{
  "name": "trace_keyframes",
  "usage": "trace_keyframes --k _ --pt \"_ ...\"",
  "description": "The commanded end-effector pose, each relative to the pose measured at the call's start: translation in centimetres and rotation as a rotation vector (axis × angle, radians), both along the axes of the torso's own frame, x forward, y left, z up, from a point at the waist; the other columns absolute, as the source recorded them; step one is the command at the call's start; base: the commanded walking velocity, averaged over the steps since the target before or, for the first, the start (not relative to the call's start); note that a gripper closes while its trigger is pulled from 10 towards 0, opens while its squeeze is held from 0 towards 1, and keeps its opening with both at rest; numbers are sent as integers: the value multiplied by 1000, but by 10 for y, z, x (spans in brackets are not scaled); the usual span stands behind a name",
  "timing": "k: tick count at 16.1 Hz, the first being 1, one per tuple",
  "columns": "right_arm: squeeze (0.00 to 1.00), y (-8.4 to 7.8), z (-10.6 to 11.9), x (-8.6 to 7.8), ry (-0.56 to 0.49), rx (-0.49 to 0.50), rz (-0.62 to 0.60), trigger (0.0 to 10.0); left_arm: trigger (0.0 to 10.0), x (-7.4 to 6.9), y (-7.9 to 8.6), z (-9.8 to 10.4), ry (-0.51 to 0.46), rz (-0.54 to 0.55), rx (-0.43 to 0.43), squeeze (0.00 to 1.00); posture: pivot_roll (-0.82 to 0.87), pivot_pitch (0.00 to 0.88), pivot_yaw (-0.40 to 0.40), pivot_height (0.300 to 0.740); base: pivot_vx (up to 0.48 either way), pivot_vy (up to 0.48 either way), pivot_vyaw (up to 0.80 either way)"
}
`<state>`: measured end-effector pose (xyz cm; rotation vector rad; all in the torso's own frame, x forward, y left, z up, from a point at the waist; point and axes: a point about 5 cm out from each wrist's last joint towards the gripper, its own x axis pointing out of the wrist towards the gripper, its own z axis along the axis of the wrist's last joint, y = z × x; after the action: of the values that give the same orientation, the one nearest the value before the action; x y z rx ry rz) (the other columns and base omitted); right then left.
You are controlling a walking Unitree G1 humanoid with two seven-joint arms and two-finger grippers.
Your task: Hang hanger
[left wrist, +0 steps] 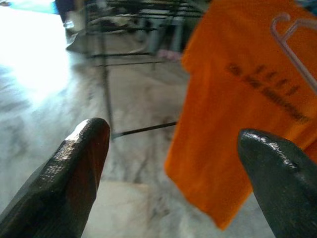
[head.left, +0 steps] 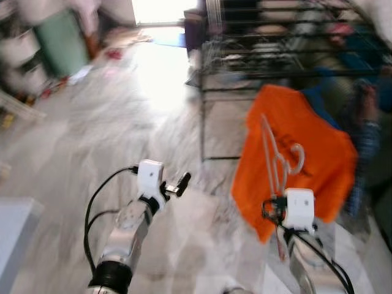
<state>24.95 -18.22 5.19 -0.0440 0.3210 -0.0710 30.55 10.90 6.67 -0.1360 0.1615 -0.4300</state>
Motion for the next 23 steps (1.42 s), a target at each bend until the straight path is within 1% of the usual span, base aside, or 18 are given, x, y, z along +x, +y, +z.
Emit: trace_keyframes --k 1,4,6,8,14,15,20,23 --pt "0 -7 3 0 -8 -15 -20 10000 10000 1 -12 4 -14 -42 -2 0 -169 119 25 740 352 0 -800" --pt "0 -7 3 -1 -9 -11 -18 10000 10000 0 -12 3 -12 -48 -2 0 -168 120 27 740 350 0 -177" --pt "0 -1 5 -1 -28 -15 60 10000 10000 0 -12 2 -13 -47 0 0 -167 118 25 740 278 0 0" --pt "0 2 8 -1 -39 -20 95 10000 10000 1 -11 3 -13 -42 -2 0 -167 118 25 740 345 0 625" --pt "0 4 5 -2 -31 -14 89 10000 10000 1 -11 3 -13 -40 3 0 -164 118 29 740 324 0 606" --pt "0 4 3 -2 -25 -15 87 10000 10000 1 -11 2 -10 -40 5 0 -164 118 29 740 0 0 463" --pt "0 4 0 -2 -5 -12 80 10000 10000 0 -12 2 -10 -46 4 0 -163 119 29 740 96 0 0" --pt "0 4 6 4 -16 -34 105 10000 10000 -1 -13 1 -10 -50 2 0 -163 121 29 740 289 0 0"
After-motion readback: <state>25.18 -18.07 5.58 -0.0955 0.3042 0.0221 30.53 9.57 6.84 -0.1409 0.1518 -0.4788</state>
